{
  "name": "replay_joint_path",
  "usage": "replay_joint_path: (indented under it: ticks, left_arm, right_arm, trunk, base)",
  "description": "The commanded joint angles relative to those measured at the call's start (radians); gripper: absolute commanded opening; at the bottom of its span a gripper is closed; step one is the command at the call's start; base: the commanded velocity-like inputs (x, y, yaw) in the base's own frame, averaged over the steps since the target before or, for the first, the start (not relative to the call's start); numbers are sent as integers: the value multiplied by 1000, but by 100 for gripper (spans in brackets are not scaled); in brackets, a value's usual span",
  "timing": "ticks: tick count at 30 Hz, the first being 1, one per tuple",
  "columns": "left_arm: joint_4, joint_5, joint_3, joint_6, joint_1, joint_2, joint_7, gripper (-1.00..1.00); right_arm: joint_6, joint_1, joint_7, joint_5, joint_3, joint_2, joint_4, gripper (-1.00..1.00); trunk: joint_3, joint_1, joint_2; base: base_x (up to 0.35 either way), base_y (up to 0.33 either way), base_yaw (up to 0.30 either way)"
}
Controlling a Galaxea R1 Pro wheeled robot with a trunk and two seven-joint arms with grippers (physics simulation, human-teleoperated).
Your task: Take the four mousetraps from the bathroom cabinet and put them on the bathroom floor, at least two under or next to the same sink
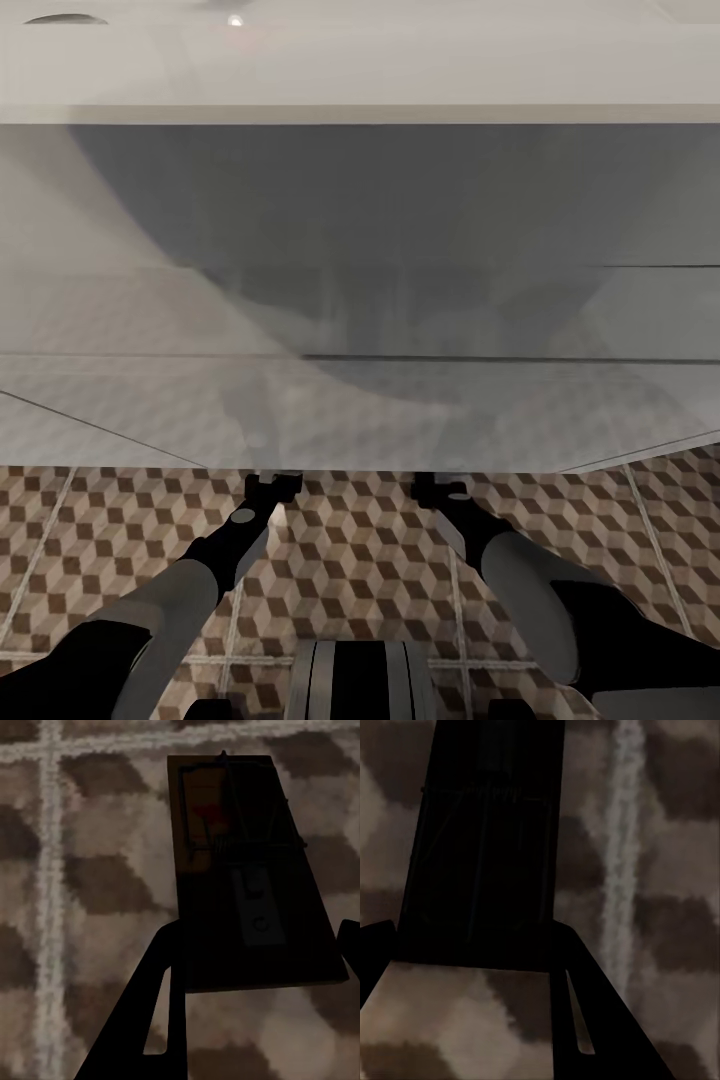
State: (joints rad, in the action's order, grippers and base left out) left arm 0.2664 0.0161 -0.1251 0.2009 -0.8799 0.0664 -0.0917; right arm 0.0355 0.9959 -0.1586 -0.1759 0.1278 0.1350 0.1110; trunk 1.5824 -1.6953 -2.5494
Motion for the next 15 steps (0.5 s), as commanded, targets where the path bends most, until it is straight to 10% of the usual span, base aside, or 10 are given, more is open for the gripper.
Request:
replay_joint_path:
  ticks: [1,15]
  left_arm:
    - [-1,2,-8,3,-1,0,-10,-100]
    - [-1,2,-8,4,-1,0,-10,-100]
  right_arm:
    - [8,0,-2,-3,16,0,-9,-100]
    - [15,0,-2,-4,16,-1,-4,-100]
  trunk:
    - [1,0,0]
    - [1,0,0]
  base:
    - [0,0,0]
    - [0,0,0]
